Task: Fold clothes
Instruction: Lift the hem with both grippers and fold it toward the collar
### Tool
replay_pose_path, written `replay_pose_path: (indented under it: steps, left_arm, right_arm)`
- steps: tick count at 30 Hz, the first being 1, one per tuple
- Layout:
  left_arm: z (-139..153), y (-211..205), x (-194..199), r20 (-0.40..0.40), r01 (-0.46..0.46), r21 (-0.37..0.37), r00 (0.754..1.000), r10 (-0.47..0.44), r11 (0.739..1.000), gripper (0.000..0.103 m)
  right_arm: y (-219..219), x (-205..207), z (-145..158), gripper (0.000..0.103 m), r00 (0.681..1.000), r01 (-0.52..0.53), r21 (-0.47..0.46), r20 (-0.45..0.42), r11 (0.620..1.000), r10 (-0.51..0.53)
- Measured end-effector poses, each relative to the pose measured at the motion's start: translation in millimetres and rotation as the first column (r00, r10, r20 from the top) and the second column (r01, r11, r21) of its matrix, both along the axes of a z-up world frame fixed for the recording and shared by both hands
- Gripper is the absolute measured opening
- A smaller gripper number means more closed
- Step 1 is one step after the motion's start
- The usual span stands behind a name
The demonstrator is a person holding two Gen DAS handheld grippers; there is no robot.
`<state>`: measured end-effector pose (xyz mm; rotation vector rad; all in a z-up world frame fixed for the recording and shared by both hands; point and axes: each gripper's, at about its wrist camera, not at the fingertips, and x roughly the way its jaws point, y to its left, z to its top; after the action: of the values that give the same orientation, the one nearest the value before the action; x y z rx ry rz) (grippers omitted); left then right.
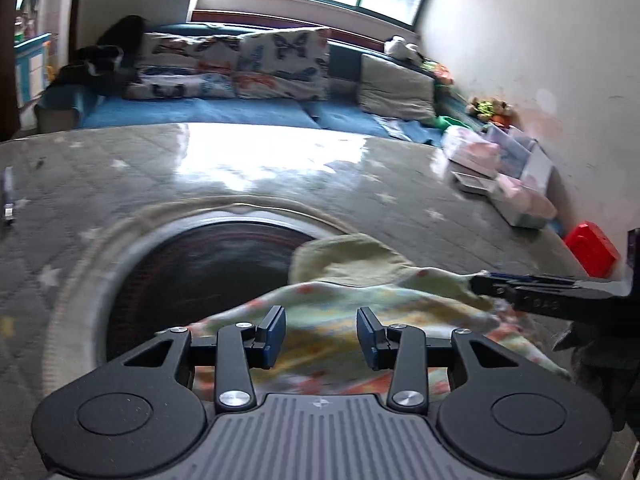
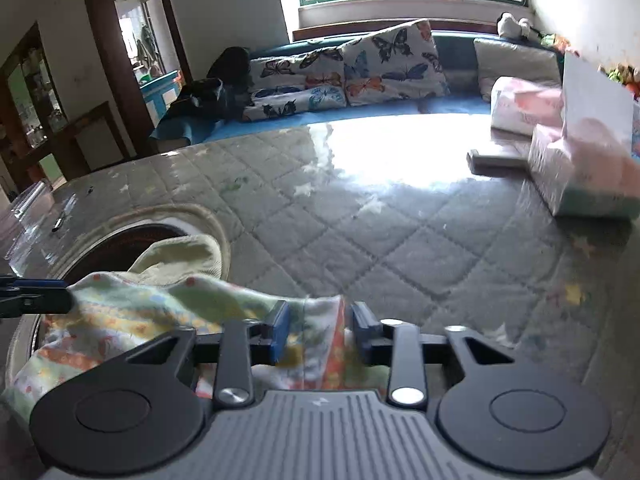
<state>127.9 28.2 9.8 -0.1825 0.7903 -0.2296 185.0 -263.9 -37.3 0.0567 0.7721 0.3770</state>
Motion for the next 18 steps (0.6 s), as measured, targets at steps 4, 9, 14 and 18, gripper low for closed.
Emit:
replay_pose_path:
  steps: [4, 9, 14, 18]
  left_arm:
    - [-7, -15, 6, -0.011, 0.026, 0.009, 1.0, -0.026, 1.0, 0.042]
    - [-20, -19, 13, -0.036, 0.024, 0.032, 0.999, -0.023, 0.999, 0.042]
    - [-16, -13, 10, -0.029, 0.009, 0.034, 1.0, -0.008, 0.999, 0.043]
    - [-8, -11, 12, -0.003, 0.005, 0.013, 1.0, -0.004, 1.0, 0.041]
  right_arm:
    - [0, -11, 10, 0.006, 0.998, 0.014, -0.009, 0.064, 1.0, -0.014]
    - [-1, -10, 5, 0.008, 0.998, 0.04, -0.038, 0.057, 0.998, -0.038]
    - [-2, -11, 9, 0.024, 0.997, 0.049, -0.037, 0.059, 0.998, -0.046]
    - [15, -16, 20, 0.024, 0.997, -0.022, -0.013, 0.072, 1.0, 0.023]
